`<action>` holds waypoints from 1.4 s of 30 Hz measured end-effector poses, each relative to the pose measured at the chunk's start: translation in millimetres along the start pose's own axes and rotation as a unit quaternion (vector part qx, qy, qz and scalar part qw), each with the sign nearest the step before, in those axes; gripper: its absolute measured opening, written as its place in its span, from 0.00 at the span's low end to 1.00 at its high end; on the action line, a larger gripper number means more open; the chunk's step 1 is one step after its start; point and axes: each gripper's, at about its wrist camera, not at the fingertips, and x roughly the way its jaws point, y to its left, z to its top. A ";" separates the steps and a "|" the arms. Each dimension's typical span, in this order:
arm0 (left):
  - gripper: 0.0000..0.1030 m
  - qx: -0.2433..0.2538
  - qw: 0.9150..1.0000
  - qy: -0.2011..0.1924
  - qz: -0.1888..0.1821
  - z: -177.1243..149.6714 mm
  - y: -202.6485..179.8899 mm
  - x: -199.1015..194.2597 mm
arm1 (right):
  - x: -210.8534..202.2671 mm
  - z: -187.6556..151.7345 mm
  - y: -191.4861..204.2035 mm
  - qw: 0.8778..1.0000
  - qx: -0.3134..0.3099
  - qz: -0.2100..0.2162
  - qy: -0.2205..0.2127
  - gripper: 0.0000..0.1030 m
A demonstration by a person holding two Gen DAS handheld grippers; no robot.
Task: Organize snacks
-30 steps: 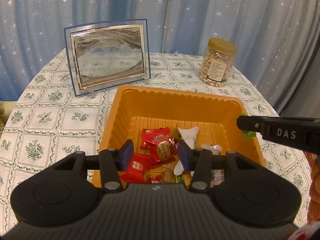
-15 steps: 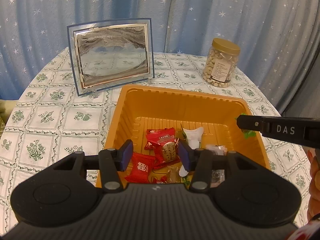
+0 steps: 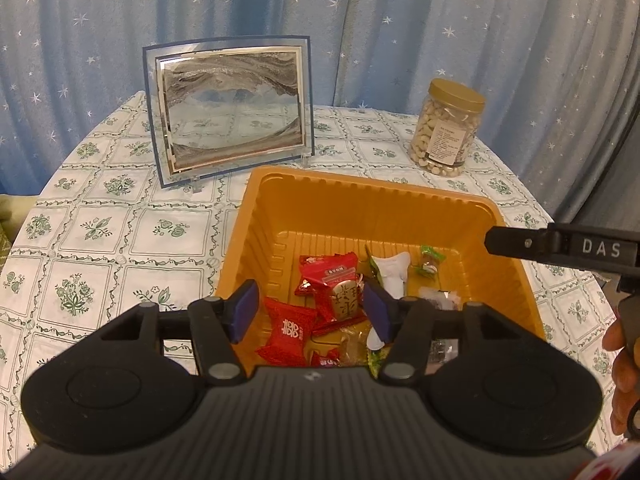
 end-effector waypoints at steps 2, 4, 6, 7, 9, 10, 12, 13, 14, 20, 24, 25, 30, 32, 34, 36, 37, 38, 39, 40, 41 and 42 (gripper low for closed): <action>0.56 0.002 1.000 0.000 -0.002 0.1 -1.7 -0.6 | -1.1 -1.7 -1.0 1.000 -0.001 -0.005 0.002 0.78; 0.59 0.004 1.000 -0.001 -0.004 0.4 -3.5 -1.6 | -2.3 -2.8 -1.4 1.000 -0.002 -0.006 0.005 0.78; 0.65 0.006 1.000 -0.004 -0.006 0.6 -4.8 -3.6 | -4.0 -3.7 -1.0 1.000 -0.005 -0.008 0.007 0.78; 0.67 0.007 1.000 -0.005 -0.006 0.9 -5.6 -4.6 | -5.5 -4.4 -0.8 1.000 -0.005 -0.009 0.006 0.78; 0.72 0.009 1.000 -0.008 -0.005 1.3 -6.7 -7.1 | -7.7 -5.2 -1.1 1.000 -0.005 -0.010 0.007 0.78; 0.73 0.010 1.000 -0.008 -0.005 1.7 -7.0 -8.2 | -8.6 -5.5 -1.1 1.000 -0.005 -0.013 0.009 0.78; 0.79 0.011 1.000 -0.009 -0.002 2.4 -7.3 -10.3 | -12.1 -6.6 -1.9 1.000 -0.004 -0.015 0.010 0.78; 0.81 0.012 1.000 -0.010 -0.001 2.6 -7.4 -11.8 | -13.8 -7.2 -2.3 1.000 -0.003 -0.017 0.011 0.78; 0.84 0.013 1.000 -0.013 0.002 2.6 -7.5 -13.3 | -15.5 -7.8 -2.9 1.000 -0.003 -0.019 0.011 0.78; 0.99 0.020 0.999 -0.025 0.020 -0.8 -9.3 -25.0 | -28.7 -10.1 -4.8 1.000 -0.005 -0.026 0.013 0.78; 1.00 0.021 0.999 -0.025 0.017 -4.1 -10.2 -33.2 | -40.1 -10.4 -3.5 0.999 -0.009 -0.029 0.012 0.78; 1.00 0.018 0.999 -0.025 0.016 -5.2 -10.0 -35.3 | -43.0 -10.9 -2.3 0.999 -0.011 -0.030 0.011 0.78; 1.00 0.016 0.999 -0.031 0.020 -12.6 -10.9 -48.9 | -56.9 -15.5 2.4 0.999 -0.020 -0.032 0.010 0.78; 1.00 0.016 0.999 -0.034 0.023 -15.2 -11.3 -54.9 | -62.4 -17.5 4.3 0.999 -0.022 -0.033 0.011 0.78; 1.00 0.016 0.999 -0.036 0.026 -17.9 -11.3 -61.8 | -68.7 -20.0 6.0 0.999 -0.024 -0.034 0.010 0.78; 1.00 0.014 0.999 -0.039 0.026 -20.6 -10.9 -69.6 | -76.2 -22.9 8.0 0.999 -0.026 -0.037 0.008 0.78; 1.00 0.012 0.999 -0.041 0.023 -21.6 -10.6 -74.0 | -80.0 -24.4 8.6 0.999 -0.028 -0.038 0.008 0.78; 1.00 0.010 0.999 -0.042 0.021 -22.8 -10.4 -78.5 | -83.9 -25.8 9.4 0.999 -0.029 -0.037 0.009 0.78; 1.00 0.008 0.999 -0.041 0.019 -24.2 -10.6 -83.8 | -88.1 -27.4 10.4 0.999 -0.031 -0.038 0.008 0.78; 1.00 0.007 0.999 -0.042 0.018 -25.7 -11.0 -88.8 | -92.9 -29.3 11.5 0.999 -0.033 -0.039 0.008 0.78; 1.00 0.008 0.999 -0.043 0.016 -27.0 -11.7 -93.7 | -97.8 -31.0 13.0 0.999 -0.035 -0.038 0.007 0.78; 1.00 0.009 0.999 -0.044 0.014 -29.3 -12.2 -99.9 | -102.8 -32.9 14.3 0.999 -0.037 -0.037 0.006 0.78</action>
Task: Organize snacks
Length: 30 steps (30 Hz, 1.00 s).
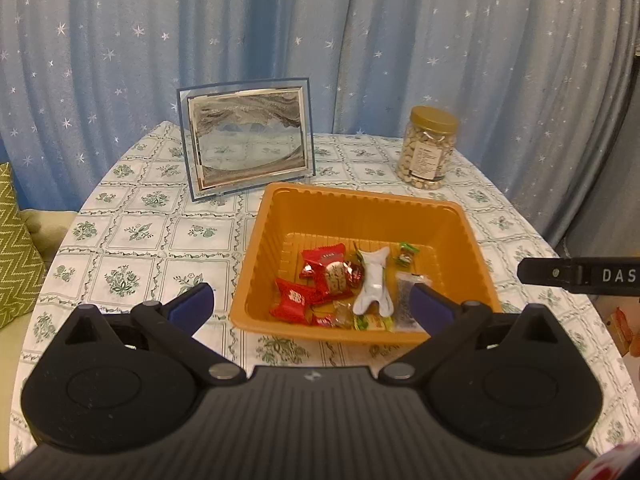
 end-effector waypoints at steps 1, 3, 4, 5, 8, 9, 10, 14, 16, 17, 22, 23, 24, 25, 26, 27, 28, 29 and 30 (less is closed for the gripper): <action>1.00 0.000 1.000 -0.001 -0.002 -1.6 -0.9 -5.8 | -5.0 -1.8 1.3 1.000 -0.002 0.000 -0.001 0.78; 1.00 0.002 1.000 -0.001 -0.001 -5.3 -3.2 -17.4 | -15.7 -5.8 4.4 1.000 -0.007 0.000 -0.002 0.78; 1.00 0.004 1.000 -0.002 0.000 -6.9 -4.5 -23.5 | -21.6 -7.7 6.2 1.000 -0.009 -0.001 -0.004 0.78; 1.00 0.005 1.000 -0.002 0.001 -8.2 -5.8 -29.5 | -27.3 -9.7 8.0 1.000 -0.009 -0.001 -0.006 0.78; 1.00 0.000 1.000 -0.002 0.003 -12.4 -8.6 -48.2 | -45.9 -15.8 13.0 1.000 -0.006 0.000 -0.011 0.78; 1.00 -0.001 1.000 -0.003 0.005 -14.4 -9.7 -55.1 | -51.7 -18.2 14.9 1.000 -0.007 0.000 -0.012 0.78; 1.00 -0.002 1.000 -0.004 0.006 -16.2 -10.6 -62.0 | -57.6 -20.7 17.0 1.000 -0.009 -0.001 -0.013 0.78; 1.00 -0.003 1.000 -0.008 0.010 -24.1 -15.5 -89.0 | -81.0 -29.9 21.6 1.000 -0.007 0.001 -0.018 0.78; 1.00 -0.005 1.000 -0.012 0.008 -28.8 -17.9 -102.5 | -92.3 -36.2 23.0 1.000 -0.006 0.003 -0.019 0.78; 1.00 -0.007 1.000 -0.013 0.008 -31.0 -19.1 -108.8 | -97.7 -39.2 23.8 1.000 -0.007 0.003 -0.020 0.78; 1.00 -0.017 1.000 -0.014 0.014 -41.4 -25.2 -139.9 | -127.1 -54.8 28.1 0.999 -0.009 0.001 -0.033 0.78; 1.00 -0.019 1.000 -0.013 0.016 -43.7 -26.7 -145.8 | -133.1 -58.0 29.3 0.999 -0.011 -0.001 -0.037 0.78; 1.00 -0.020 1.000 -0.013 0.018 -46.0 -28.0 -151.3 | -139.1 -61.6 30.5 0.999 -0.014 -0.004 -0.040 0.78; 1.00 -0.021 0.999 -0.014 0.019 -48.4 -29.2 -157.7 | -144.3 -64.9 31.9 0.999 -0.017 -0.007 -0.042 0.78; 1.00 -0.023 0.999 -0.015 0.021 -50.8 -30.1 -163.4 | -149.6 -68.7 33.2 0.999 -0.019 -0.009 -0.043 0.78; 1.00 -0.023 0.999 -0.016 0.023 -53.3 -31.1 -168.8 | -154.8 -72.4 34.0 0.999 -0.021 -0.010 -0.045 0.78; 1.00 -0.023 0.999 -0.015 0.026 -56.5 -32.1 -174.6 | -160.2 -76.0 34.9 0.999 -0.024 -0.011 -0.047 0.78; 1.00 -0.024 0.999 -0.015 0.026 -59.8 -33.0 -179.9 | -164.8 -79.7 36.0 0.998 -0.027 -0.014 -0.049 0.78; 1.00 -0.027 0.999 -0.016 0.027 -63.0 -33.3 -185.0 | -169.5 -83.8 36.7 0.998 -0.029 -0.016 -0.050 0.78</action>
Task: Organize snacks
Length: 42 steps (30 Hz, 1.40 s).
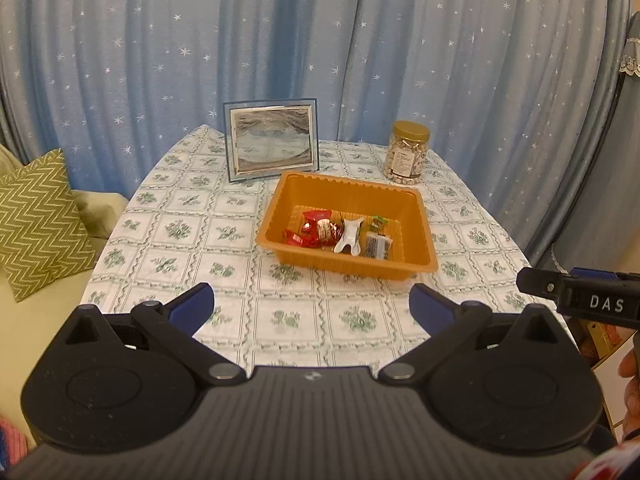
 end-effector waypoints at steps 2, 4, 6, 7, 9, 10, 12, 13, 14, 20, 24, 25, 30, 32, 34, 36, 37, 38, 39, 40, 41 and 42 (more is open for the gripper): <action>1.00 -0.005 1.000 -0.001 0.003 -6.2 0.3 -10.3 | -9.6 -6.5 1.4 1.000 -0.002 -0.002 -0.002 0.78; 1.00 -0.004 1.000 -0.002 0.009 -12.7 -0.5 -19.6 | -19.3 -13.5 2.4 1.000 -0.001 0.001 -0.002 0.78; 1.00 -0.004 1.000 -0.002 0.012 -18.4 -0.3 -27.9 | -28.9 -19.2 3.9 1.000 -0.004 0.001 -0.003 0.78; 1.00 -0.006 1.000 -0.002 0.013 -21.2 -0.2 -32.2 | -34.1 -22.0 4.5 1.000 -0.005 0.001 -0.005 0.78; 1.00 -0.006 1.000 -0.003 0.014 -26.3 -0.9 -40.6 | -43.7 -27.6 5.5 1.000 -0.006 -0.002 -0.007 0.78; 1.00 -0.004 1.000 -0.003 0.014 -29.0 -1.5 -45.0 | -48.4 -30.6 6.3 1.000 -0.006 -0.002 -0.006 0.78; 1.00 -0.002 1.000 -0.002 0.014 -34.5 -2.7 -51.6 | -55.7 -35.1 7.8 1.000 -0.008 -0.001 -0.005 0.78; 1.00 0.001 1.000 -0.001 0.015 -37.3 -3.8 -54.7 | -59.4 -37.2 9.1 1.000 -0.009 0.000 -0.005 0.78; 1.00 0.002 1.000 -0.001 0.015 -39.5 -4.5 -57.8 | -63.6 -39.7 10.2 1.000 -0.009 0.001 -0.005 0.78; 1.00 0.000 1.000 0.001 0.011 -52.7 -6.2 -77.0 | -82.5 -54.3 20.3 1.000 -0.016 0.006 -0.004 0.78; 1.00 0.001 1.000 0.001 0.013 -59.0 -6.9 -87.9 | -90.9 -62.9 25.7 1.000 -0.019 0.009 -0.001 0.78; 1.00 -0.001 1.000 0.002 0.011 -60.0 -6.4 -90.0 | -93.1 -65.0 26.9 1.000 -0.019 0.011 0.000 0.78; 1.00 0.002 1.000 -0.001 0.011 -65.3 -8.9 -100.7 | -106.2 -72.2 32.5 1.000 -0.026 0.015 -0.004 0.78; 1.00 0.002 1.000 -0.002 0.010 -67.3 -10.0 -104.6 | -110.9 -74.4 33.9 0.999 -0.027 0.016 -0.005 0.78; 1.00 0.001 1.000 -0.003 0.008 -68.9 -10.6 -108.9 | -115.6 -76.6 35.0 0.999 -0.029 0.013 -0.007 0.78; 1.00 0.004 1.000 -0.004 0.008 -71.5 -12.0 -113.1 | -118.2 -78.3 35.7 0.999 -0.030 0.014 -0.007 0.78; 1.00 0.005 1.000 -0.004 0.009 -72.5 -12.4 -114.5 | -120.1 -79.7 36.2 0.999 -0.030 0.014 -0.006 0.78; 1.00 0.004 1.000 -0.003 0.009 -73.5 -12.4 -116.0 | -122.0 -81.0 36.8 0.999 -0.032 0.014 -0.006 0.78; 1.00 0.004 1.000 -0.003 0.008 -74.0 -12.0 -116.8 | -123.9 -82.2 37.5 0.999 -0.034 0.014 -0.006 0.78; 1.00 0.003 1.000 -0.003 0.008 -75.1 -12.0 -118.1 | -124.6 -82.9 37.9 0.999 -0.035 0.014 -0.006 0.78; 1.00 0.004 1.000 -0.003 0.008 -75.7 -11.9 -119.8 | -125.4 -83.9 38.8 0.999 -0.036 0.013 -0.005 0.78; 1.00 0.004 1.000 -0.004 0.009 -76.5 -11.9 -122.0 | -126.5 -84.8 39.2 0.999 -0.036 0.013 -0.004 0.78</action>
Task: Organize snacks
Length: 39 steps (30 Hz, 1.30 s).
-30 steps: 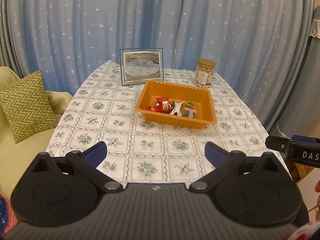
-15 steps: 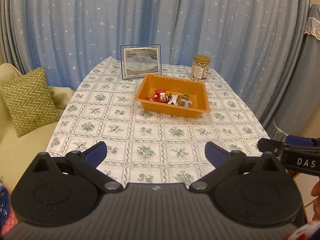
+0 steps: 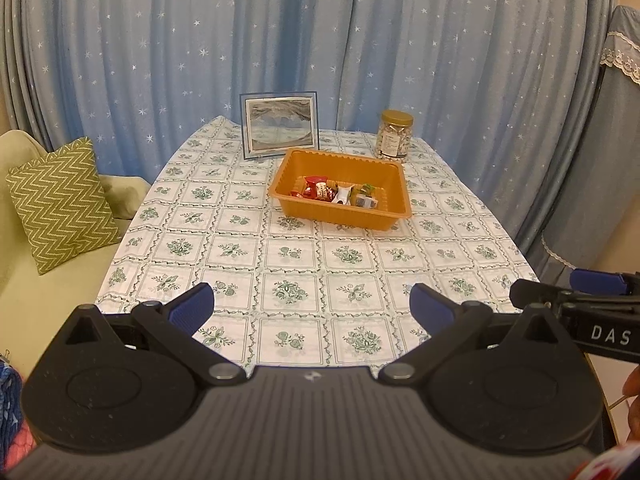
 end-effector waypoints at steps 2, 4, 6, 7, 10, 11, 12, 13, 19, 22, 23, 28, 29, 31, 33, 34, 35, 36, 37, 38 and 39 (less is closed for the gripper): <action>1.00 -0.001 1.000 -0.003 0.000 -0.8 -0.2 -3.3 | -2.7 -1.5 1.5 1.000 0.000 0.000 0.000 0.78; 1.00 0.001 1.000 -0.006 0.000 -1.8 -0.6 -7.1 | -5.2 -2.2 0.9 1.000 0.001 0.001 0.000 0.78; 1.00 0.002 1.000 -0.009 0.001 -2.6 -0.7 -10.6 | -7.5 -3.3 0.9 1.000 0.001 0.000 -0.002 0.78; 1.00 0.001 1.000 -0.010 0.000 -3.1 -1.0 -12.1 | -8.8 -4.4 1.9 1.000 0.001 -0.001 -0.002 0.78; 1.00 0.001 1.000 -0.012 -0.001 -3.6 -1.5 -15.0 | -10.6 -5.4 1.4 1.000 0.003 -0.001 -0.002 0.78; 1.00 0.002 1.000 -0.012 -0.001 -3.8 -1.6 -15.2 | -11.4 -5.4 1.8 1.000 0.003 -0.001 -0.003 0.78; 1.00 0.002 1.000 -0.013 -0.001 -3.3 -2.0 -14.9 | -11.9 -5.3 1.8 1.000 0.004 -0.002 -0.003 0.78; 1.00 0.001 1.000 -0.013 -0.001 -3.2 -2.0 -15.3 | -12.6 -5.1 1.6 1.000 0.004 -0.003 -0.004 0.78; 1.00 0.002 1.000 -0.015 -0.004 -3.1 -3.1 -16.5 | -14.0 -5.0 1.1 1.000 0.005 -0.003 -0.004 0.78; 1.00 0.003 1.000 -0.014 -0.004 -3.2 -3.2 -16.4 | -14.0 -4.9 0.7 1.000 0.006 -0.002 -0.004 0.78; 1.00 0.003 1.000 -0.014 -0.004 -3.2 -3.2 -16.3 | -14.1 -5.0 0.6 1.000 0.006 -0.002 -0.004 0.78; 1.00 0.002 1.000 -0.014 -0.004 -3.9 -3.2 -16.7 | -14.0 -4.8 0.1 1.000 0.006 -0.001 -0.004 0.78; 1.00 0.002 1.000 -0.013 -0.005 -3.9 -3.2 -16.7 | -13.9 -4.7 0.0 1.000 0.006 -0.001 -0.004 0.78; 1.00 0.002 1.000 -0.014 -0.005 -4.3 -3.3 -16.7 | -14.0 -4.7 0.0 1.000 0.006 -0.001 -0.005 0.78; 1.00 0.001 1.000 -0.014 -0.005 -4.4 -3.4 -16.7 | -13.8 -4.7 0.6 1.000 0.007 -0.001 -0.004 0.78; 1.00 0.001 1.000 -0.013 -0.005 -4.4 -3.5 -16.6 | -13.7 -4.7 0.6 1.000 0.007 -0.001 -0.005 0.78; 1.00 0.002 1.000 -0.013 -0.005 -4.1 -3.8 -16.2 | -13.7 -4.7 0.5 1.000 0.007 -0.001 -0.005 0.78; 1.00 0.001 1.000 -0.013 -0.005 -4.0 -3.8 -16.1 | -13.3 -4.6 0.6 1.000 0.007 -0.001 -0.005 0.78; 1.00 0.002 1.000 -0.013 -0.005 -4.0 -3.8 -16.0 | -13.7 -4.6 0.8 1.000 0.008 -0.001 -0.005 0.78; 1.00 0.002 1.000 -0.014 -0.005 -4.4 -3.8 -16.0 | -13.5 -4.4 0.8 1.000 0.008 0.000 -0.004 0.78; 1.00 0.003 1.000 -0.014 -0.005 -4.6 -3.8 -16.0 | -13.3 -4.0 1.5 1.000 0.008 -0.001 -0.004 0.78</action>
